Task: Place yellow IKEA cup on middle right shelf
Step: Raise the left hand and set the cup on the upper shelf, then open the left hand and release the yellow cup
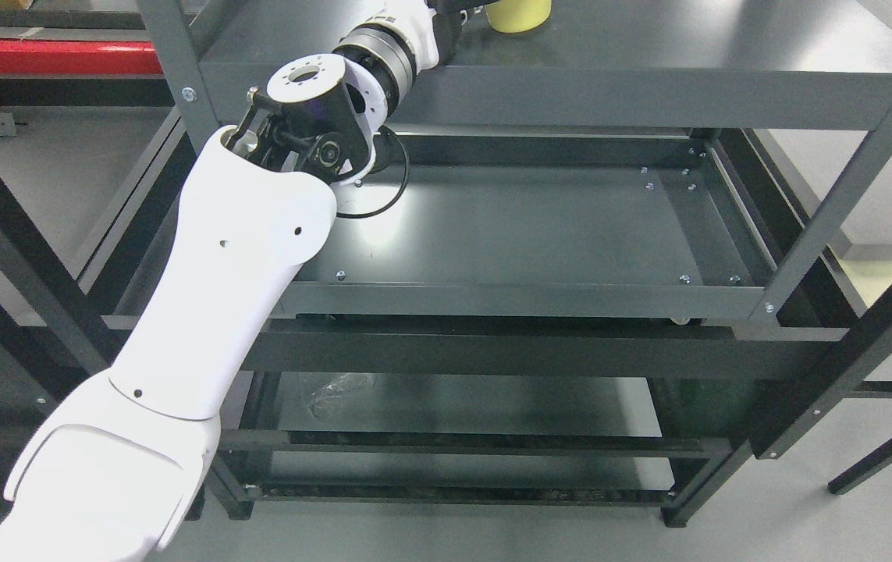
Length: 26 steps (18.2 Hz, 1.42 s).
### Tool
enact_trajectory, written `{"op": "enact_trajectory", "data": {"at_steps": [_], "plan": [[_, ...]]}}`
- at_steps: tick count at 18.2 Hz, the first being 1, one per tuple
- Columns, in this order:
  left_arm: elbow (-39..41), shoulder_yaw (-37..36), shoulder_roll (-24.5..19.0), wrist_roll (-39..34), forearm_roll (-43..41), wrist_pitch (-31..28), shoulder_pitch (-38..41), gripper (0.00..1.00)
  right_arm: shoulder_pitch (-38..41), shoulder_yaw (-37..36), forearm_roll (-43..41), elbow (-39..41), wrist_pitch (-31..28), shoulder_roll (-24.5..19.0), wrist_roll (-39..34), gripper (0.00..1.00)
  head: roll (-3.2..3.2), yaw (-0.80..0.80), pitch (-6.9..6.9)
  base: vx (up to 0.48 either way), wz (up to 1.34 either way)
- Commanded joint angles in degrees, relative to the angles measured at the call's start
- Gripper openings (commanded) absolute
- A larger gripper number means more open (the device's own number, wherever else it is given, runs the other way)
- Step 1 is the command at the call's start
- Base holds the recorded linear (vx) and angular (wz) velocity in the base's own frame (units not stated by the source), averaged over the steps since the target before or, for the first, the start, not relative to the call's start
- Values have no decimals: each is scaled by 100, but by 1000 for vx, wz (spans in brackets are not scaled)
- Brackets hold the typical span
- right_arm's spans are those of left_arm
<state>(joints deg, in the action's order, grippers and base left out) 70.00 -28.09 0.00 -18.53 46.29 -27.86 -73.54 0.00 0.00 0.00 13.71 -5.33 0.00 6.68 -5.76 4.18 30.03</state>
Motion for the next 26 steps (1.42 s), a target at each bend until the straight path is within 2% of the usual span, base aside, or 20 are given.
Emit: {"op": "enact_trajectory", "data": {"at_steps": [1,6,10,17,22,24,26], "plan": [[22,-30,-100,-10,-418,-1,-2,98,79,97,-141,0,-3,100,0,99,0,0,0,0,0],[189,31,-100,-10,-876,-1,7,99,79,97,-141,0,-3,100,0,99,0,0,0,0,0],[654,426,-100,-2,-1253,-1,7,99,79,97,-141,0,-3,100,0,99,0,0,0,0,0],[1297,892,-100,244,-1272,-18,24,99,79,97,-141,0,-3,100,0,99,0,0,0,0,0],[1446,1147,-100,1279,-939,-219,59,97,79,97,-141,0,-3,100,0,99,0,0,0,0,0],[1525,1279,-100,1955,-894,-675,68,97,79,97,-141,0,-3,100,0,99,0,0,0,0,0],[1534,1314,-100,2894,-902,-774,129,96,79,97,-141,0,-3,100,0,99,0,0,0,0,0]]}}
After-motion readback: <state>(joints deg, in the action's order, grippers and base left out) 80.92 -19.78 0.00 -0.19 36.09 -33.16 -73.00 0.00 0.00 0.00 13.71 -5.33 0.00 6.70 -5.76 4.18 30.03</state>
